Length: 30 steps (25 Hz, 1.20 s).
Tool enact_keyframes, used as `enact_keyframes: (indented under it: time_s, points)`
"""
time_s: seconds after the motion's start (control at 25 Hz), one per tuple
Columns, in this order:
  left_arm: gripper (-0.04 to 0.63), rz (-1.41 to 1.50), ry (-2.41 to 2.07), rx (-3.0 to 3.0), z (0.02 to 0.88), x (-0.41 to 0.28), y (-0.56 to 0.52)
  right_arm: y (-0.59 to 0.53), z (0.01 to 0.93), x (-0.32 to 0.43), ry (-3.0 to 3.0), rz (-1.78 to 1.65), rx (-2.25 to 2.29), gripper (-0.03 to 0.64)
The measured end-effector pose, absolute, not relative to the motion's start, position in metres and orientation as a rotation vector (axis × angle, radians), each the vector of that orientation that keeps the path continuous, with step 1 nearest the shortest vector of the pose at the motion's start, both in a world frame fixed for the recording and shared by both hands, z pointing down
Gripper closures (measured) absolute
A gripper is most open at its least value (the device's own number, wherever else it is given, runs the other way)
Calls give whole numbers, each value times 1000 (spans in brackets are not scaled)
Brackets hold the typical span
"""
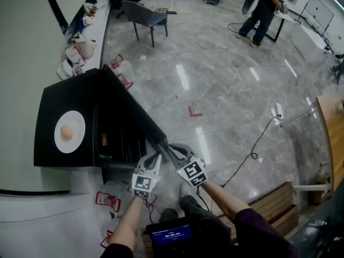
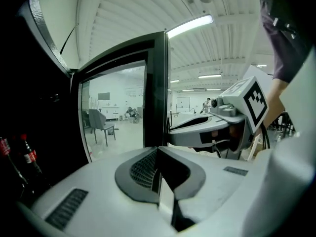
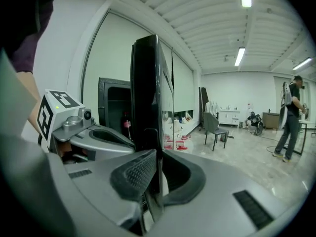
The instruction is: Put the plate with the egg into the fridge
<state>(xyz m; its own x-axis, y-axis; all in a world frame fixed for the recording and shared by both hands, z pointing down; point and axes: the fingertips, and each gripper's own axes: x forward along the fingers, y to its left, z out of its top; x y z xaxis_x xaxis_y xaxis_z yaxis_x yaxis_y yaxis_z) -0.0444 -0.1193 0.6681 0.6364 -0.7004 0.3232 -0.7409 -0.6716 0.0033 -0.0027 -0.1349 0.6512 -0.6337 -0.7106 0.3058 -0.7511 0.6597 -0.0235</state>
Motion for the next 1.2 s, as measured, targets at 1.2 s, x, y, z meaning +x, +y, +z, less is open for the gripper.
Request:
enact_keyframes:
  time_s: [1.2]
  points:
    - [584,754,-1177,2973,576,11,-185,-159,579,69,-2589,-396,1077,575]
